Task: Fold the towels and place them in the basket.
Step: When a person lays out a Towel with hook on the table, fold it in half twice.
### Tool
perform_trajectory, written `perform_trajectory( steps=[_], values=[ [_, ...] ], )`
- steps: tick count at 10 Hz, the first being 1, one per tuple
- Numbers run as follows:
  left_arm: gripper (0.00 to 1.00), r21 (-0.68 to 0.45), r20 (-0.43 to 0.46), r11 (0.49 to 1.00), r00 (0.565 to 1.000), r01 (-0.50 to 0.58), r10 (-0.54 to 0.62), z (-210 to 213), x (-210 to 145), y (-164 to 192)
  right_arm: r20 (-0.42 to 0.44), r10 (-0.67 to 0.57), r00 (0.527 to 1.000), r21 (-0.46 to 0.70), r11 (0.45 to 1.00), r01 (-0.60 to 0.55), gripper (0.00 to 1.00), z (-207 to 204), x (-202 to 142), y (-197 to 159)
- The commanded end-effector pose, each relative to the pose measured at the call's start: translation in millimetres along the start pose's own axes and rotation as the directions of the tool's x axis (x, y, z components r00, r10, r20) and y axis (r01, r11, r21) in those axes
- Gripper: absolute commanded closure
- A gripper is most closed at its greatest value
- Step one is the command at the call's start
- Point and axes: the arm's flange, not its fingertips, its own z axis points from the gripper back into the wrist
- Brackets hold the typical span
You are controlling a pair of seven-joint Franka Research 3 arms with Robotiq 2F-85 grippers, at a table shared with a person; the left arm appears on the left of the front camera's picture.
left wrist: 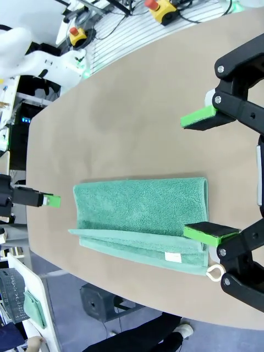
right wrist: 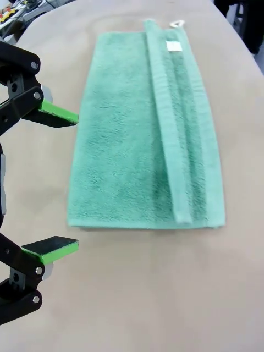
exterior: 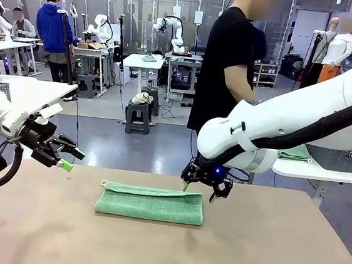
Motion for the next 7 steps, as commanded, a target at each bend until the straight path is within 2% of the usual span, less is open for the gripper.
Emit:
perform_trajectory(
  steps=[1, 2, 3, 7],
  values=[
    [0.15, -0.005, -0.002, 1.0, 1.0, 0.017, -0.017, 0.8, -0.5, 0.0, 0.037, -0.031, 0.999, -0.028, 0.999, 0.032, 0.0, -7.5, 9.9, 8.2],
    [0.15, -0.005, -0.002, 1.0, 1.0, 0.017, -0.017, 0.8, -0.5, 0.0, 0.045, 0.008, 0.999, -0.028, 1.0, -0.007, 0.0, -6.8, 10.0, 8.3],
    [0.15, -0.005, -0.002, 1.0, 1.0, 0.017, -0.017, 0.8, -0.5, 0.0, 0.006, -0.006, 1.0, -0.006, 1.0, 0.006, 0.0, -2.8, 6.3, -1.3],
    [0.15, -0.005, -0.002, 1.0, 1.0, 0.017, -0.017, 0.8, -0.5, 0.0, 0.008, 0.002, 1.0, -0.012, 1.0, -0.002, 0.0, -4.7, 8.6, -0.9]
  ],
)
